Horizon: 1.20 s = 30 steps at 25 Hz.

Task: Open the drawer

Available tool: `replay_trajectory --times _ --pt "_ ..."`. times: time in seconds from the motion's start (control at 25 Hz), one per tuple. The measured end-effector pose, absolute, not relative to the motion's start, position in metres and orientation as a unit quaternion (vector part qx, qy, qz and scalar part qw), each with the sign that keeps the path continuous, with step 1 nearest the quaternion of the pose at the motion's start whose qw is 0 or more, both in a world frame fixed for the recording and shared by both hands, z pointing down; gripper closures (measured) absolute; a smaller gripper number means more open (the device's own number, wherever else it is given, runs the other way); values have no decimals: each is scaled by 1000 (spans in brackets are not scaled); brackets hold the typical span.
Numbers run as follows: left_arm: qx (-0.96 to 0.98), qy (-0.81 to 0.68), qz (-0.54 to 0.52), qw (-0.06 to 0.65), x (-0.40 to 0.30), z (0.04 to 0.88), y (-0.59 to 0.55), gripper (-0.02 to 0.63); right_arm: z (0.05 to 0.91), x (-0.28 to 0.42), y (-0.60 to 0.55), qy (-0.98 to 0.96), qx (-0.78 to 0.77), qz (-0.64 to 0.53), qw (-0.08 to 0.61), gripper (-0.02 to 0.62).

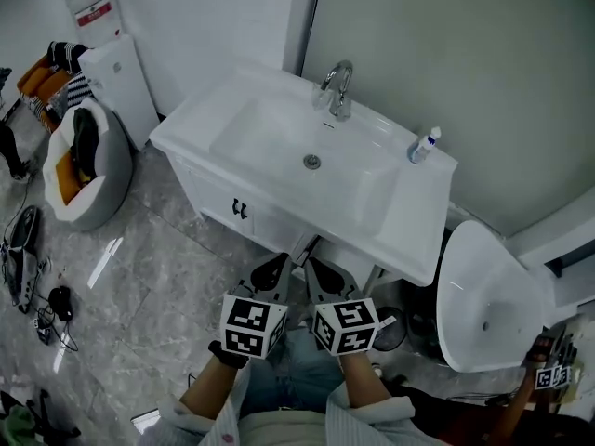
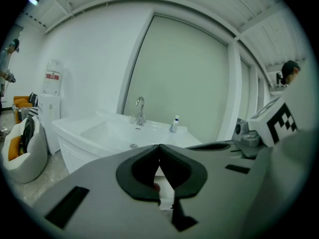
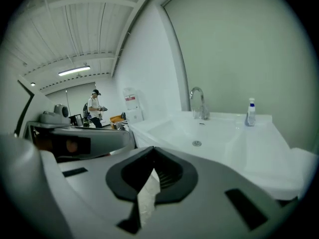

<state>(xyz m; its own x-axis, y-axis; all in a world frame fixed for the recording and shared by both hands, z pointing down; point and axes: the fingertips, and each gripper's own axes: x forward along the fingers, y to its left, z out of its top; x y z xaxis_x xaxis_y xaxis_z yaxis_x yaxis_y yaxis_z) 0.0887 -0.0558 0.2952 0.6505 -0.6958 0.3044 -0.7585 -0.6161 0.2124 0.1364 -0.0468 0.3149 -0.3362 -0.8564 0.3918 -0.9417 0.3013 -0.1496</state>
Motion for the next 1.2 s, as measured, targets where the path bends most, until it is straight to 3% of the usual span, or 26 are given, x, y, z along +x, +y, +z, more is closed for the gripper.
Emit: replay_trajectory --times 0.48,1.2 --pt "909 -397 54 116 95 213 -34 591 222 123 -24 -842 520 128 68 586" --pt "911 -402 36 84 81 189 -18 591 204 108 -10 -855 503 110 62 586"
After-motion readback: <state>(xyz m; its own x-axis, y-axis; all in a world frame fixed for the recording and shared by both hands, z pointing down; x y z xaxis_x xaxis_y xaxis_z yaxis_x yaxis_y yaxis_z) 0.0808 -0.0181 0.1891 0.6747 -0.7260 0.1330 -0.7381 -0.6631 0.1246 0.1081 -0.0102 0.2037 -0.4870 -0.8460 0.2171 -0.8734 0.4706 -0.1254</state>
